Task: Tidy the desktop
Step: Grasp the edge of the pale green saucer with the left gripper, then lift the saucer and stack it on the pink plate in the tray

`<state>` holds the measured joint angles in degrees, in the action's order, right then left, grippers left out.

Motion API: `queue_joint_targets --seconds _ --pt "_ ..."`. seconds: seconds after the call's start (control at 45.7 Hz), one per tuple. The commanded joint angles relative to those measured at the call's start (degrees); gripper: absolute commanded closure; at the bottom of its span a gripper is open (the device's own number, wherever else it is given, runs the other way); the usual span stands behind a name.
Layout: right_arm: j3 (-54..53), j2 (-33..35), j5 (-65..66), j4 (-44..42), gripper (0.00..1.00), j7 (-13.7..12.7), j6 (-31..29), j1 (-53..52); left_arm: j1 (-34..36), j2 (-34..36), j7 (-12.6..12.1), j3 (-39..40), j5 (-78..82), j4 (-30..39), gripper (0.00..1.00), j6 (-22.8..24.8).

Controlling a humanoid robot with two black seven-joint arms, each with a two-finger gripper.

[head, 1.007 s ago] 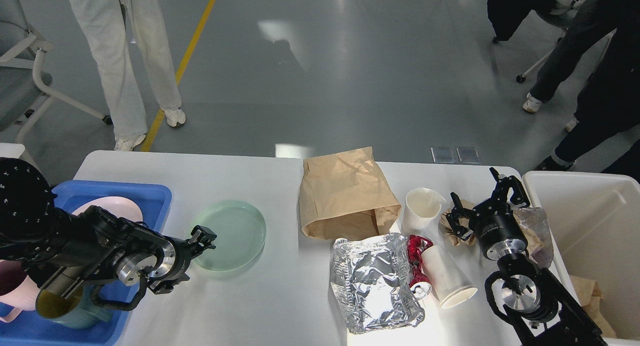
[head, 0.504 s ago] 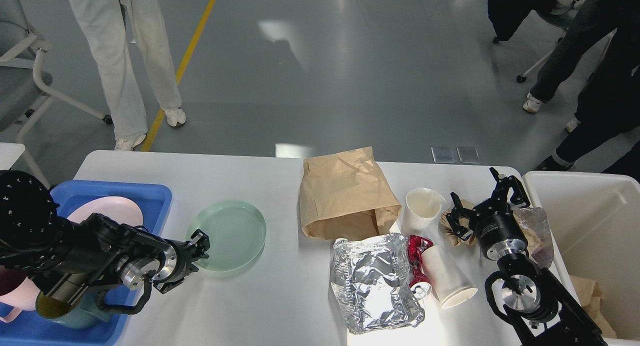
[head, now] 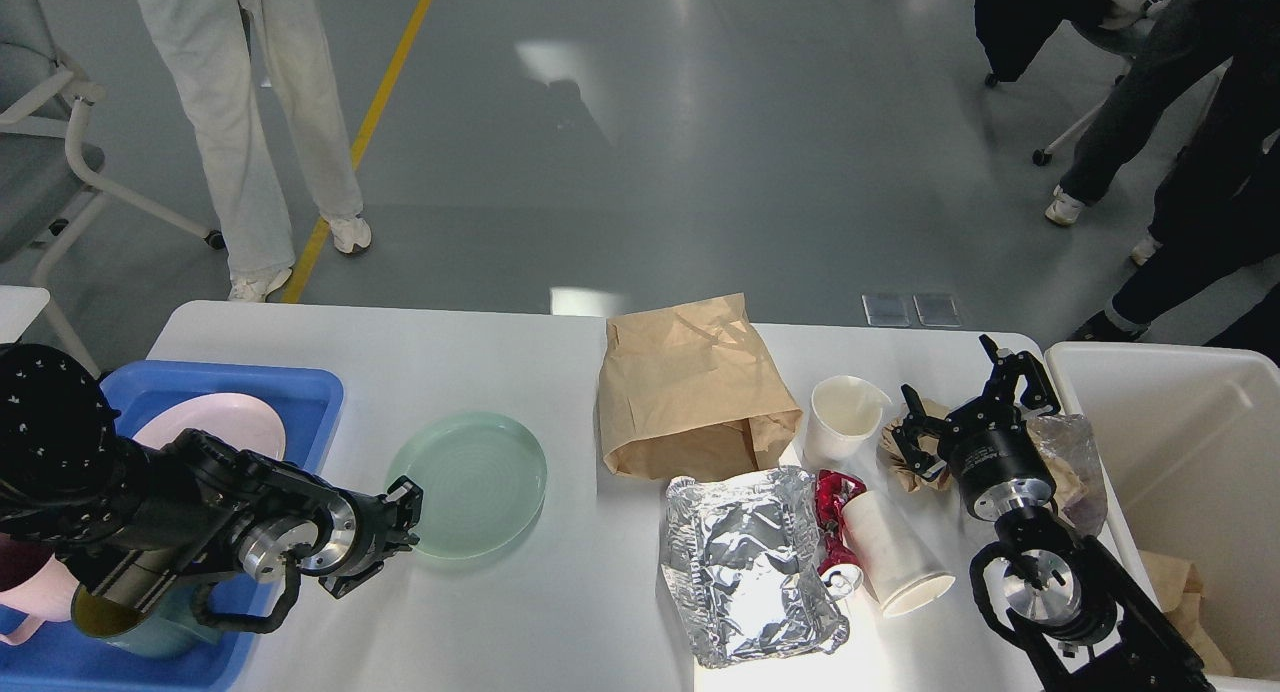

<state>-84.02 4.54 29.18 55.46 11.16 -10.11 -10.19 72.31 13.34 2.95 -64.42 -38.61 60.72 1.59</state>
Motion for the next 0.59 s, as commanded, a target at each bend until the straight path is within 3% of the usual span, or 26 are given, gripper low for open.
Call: queue_joint_targets --seconds 0.0,0.088,0.175,0.328,0.372,0.569 --pt "0.0 -0.1 0.0 0.0 0.00 0.0 0.0 0.0 0.1 0.0 0.0 0.1 0.0 0.2 1.00 0.3" --pt "0.0 -0.1 0.0 0.0 0.00 0.0 0.0 0.0 1.1 0.2 -0.1 0.1 0.0 1.2 1.00 1.2" --pt "0.1 0.0 0.0 0.0 0.00 0.0 0.0 0.0 5.3 0.8 -1.9 -1.2 -0.1 3.8 1.00 5.2" --pt "0.0 0.0 0.0 0.0 0.00 0.0 0.0 0.0 18.5 5.6 -9.7 -5.3 -0.1 13.3 1.00 9.6" --pt "0.0 0.0 0.0 0.0 0.00 0.0 0.0 0.0 22.2 6.1 -10.9 -6.5 -0.1 15.6 1.00 9.7" --pt "0.1 -0.1 0.0 0.0 0.00 0.0 0.0 0.0 39.9 8.8 -12.3 -13.2 0.0 28.4 1.00 9.8"
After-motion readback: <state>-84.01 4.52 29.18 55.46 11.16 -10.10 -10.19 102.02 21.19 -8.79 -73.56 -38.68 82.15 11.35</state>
